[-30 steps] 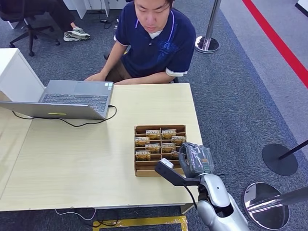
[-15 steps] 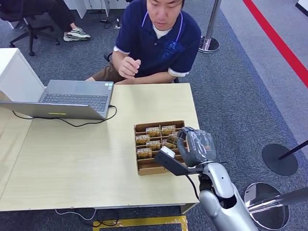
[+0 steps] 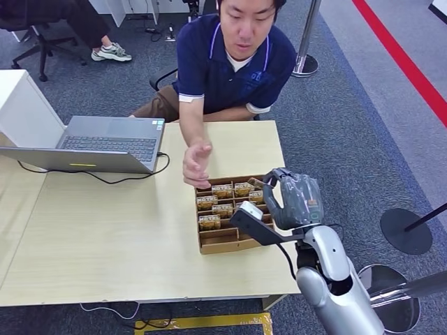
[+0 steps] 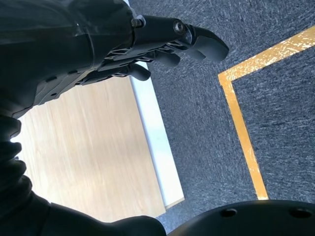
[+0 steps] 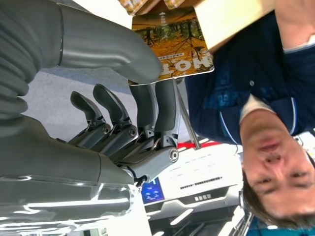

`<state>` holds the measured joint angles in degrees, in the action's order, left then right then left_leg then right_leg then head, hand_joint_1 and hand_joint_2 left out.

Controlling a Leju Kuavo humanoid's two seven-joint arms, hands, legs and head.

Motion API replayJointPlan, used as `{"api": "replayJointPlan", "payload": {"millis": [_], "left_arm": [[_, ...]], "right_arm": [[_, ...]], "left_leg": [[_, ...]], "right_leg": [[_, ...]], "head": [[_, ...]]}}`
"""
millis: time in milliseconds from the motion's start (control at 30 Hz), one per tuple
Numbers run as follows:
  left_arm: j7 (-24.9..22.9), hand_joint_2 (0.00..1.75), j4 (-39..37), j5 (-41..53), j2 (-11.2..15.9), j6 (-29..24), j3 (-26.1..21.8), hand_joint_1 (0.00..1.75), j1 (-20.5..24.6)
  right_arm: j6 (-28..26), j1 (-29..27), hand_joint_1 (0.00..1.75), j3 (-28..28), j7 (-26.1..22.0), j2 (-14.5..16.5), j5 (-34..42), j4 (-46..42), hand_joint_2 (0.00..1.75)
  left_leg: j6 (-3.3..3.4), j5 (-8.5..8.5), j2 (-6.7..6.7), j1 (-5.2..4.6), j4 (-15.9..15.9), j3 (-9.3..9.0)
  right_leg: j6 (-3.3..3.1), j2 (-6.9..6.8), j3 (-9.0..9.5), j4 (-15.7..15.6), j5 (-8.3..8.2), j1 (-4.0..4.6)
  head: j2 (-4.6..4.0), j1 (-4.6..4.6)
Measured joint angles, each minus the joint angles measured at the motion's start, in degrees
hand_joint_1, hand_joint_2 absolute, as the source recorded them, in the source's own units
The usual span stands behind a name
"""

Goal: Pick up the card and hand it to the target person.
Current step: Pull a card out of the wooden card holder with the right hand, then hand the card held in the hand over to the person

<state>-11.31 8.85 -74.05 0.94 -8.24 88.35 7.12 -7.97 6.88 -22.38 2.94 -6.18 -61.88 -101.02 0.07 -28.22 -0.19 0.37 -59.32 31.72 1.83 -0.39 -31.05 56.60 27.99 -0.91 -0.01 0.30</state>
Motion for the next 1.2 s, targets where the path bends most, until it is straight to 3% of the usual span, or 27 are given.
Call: {"api": "replayJointPlan", "payload": {"millis": [267,633,1067,1200], "left_arm": [[-0.1,1.75,0.0,0.3,0.0,0.0,0.0,0.00,0.1],[-0.8,1.75,0.0,1.0,0.0,0.1,0.0,0.00,0.5],[-2.1,1.75,0.0,2.1,-0.2,-0.6,0.0,0.00,0.5],[-3.0,1.75,0.0,2.3,-0.3,-1.3,0.0,0.00,0.6]], "right_arm": [[0.5,3.7,1.54,-0.5,-2.2,0.7,4.4,1.0,1.75],[0.9,12.5,1.54,-4.1,-3.3,7.2,8.5,7.9,1.75],[1.3,14.2,1.54,-4.9,-3.2,9.5,9.3,10.3,1.75],[1.3,14.2,0.00,-4.9,-3.2,9.5,9.3,10.6,0.00]], "left_leg": [[0.01,0.01,0.00,0.00,0.0,0.02],[0.02,0.10,-0.01,0.02,0.0,0.05],[0.03,0.10,-0.01,0.01,0.0,0.06],[0.03,0.11,-0.01,0.01,0.0,0.05]], "right_leg": [[0.00,0.00,0.00,0.0,-0.01,0.00],[0.00,-0.04,0.00,0.0,-0.01,0.01],[0.00,-0.05,0.00,0.0,-0.02,0.00],[0.01,-0.05,0.00,0.0,-0.02,0.01]], "head": [[0.01,-0.01],[0.01,-0.01],[0.01,-0.01],[0.01,-0.02]]}}
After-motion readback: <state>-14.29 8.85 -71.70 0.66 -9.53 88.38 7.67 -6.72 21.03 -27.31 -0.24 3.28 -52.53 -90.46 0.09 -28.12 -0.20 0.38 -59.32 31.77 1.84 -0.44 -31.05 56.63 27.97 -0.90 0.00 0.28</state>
